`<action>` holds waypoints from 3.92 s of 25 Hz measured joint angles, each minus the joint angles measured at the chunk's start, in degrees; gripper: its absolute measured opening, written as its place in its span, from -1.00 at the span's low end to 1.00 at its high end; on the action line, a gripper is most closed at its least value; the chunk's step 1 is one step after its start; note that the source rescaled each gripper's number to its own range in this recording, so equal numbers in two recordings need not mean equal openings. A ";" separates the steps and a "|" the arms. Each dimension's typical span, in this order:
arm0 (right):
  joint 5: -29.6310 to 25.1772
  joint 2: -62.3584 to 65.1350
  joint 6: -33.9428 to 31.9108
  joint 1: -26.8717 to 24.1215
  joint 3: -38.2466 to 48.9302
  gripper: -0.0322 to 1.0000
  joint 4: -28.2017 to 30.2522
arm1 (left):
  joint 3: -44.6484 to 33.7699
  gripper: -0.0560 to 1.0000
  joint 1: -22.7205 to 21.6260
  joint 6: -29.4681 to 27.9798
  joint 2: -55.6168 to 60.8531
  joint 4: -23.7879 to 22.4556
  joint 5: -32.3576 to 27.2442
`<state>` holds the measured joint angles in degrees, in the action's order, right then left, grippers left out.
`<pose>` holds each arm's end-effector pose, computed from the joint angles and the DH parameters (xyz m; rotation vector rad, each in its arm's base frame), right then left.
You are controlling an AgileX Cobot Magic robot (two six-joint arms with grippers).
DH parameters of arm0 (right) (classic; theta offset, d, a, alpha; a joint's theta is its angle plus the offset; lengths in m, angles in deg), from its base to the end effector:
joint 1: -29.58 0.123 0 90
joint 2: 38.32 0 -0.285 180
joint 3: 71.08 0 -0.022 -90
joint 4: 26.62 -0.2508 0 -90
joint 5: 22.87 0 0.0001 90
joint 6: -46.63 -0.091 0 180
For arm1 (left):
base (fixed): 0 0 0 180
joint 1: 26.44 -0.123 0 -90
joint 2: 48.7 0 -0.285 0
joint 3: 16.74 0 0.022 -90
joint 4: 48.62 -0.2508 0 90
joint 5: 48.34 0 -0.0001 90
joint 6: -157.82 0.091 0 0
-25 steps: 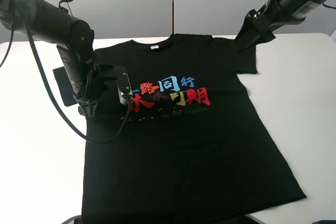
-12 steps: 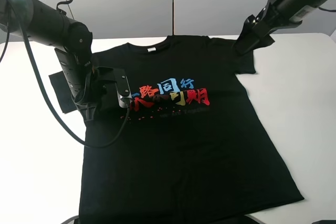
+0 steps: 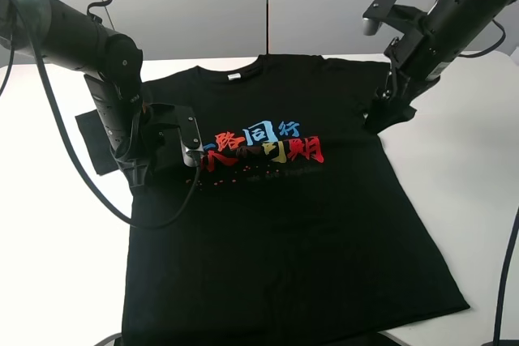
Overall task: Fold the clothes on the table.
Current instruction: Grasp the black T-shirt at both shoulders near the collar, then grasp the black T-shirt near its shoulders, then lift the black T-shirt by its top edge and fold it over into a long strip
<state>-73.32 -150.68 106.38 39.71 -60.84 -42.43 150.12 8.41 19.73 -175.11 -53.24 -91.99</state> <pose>0.3352 0.0793 0.1819 -1.4766 2.5312 0.2236 0.2849 -0.1922 0.0851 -1.9848 -2.3573 -0.0778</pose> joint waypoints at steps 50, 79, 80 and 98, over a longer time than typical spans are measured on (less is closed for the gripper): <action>4.11 -18.95 1.17 6.98 -7.40 -0.52 11.95 | -0.10 -0.88 0.00 0.00 0.00 0.00 0.10; 18.47 1.12 -27.42 7.03 -7.29 -0.93 33.35 | 17.28 -0.89 0.00 -26.50 9.99 -30.00 3.45; 19.07 1.60 -29.42 7.03 -8.15 -0.93 35.27 | 19.06 -0.89 0.00 -27.75 10.21 -31.95 3.68; 14.02 2.18 -16.56 7.03 -20.47 -0.94 38.14 | 30.89 -0.89 0.00 -27.15 10.35 -38.93 5.26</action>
<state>-59.30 -148.50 89.82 46.74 -81.31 -4.29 181.01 8.41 -7.42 -164.76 -92.18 -86.73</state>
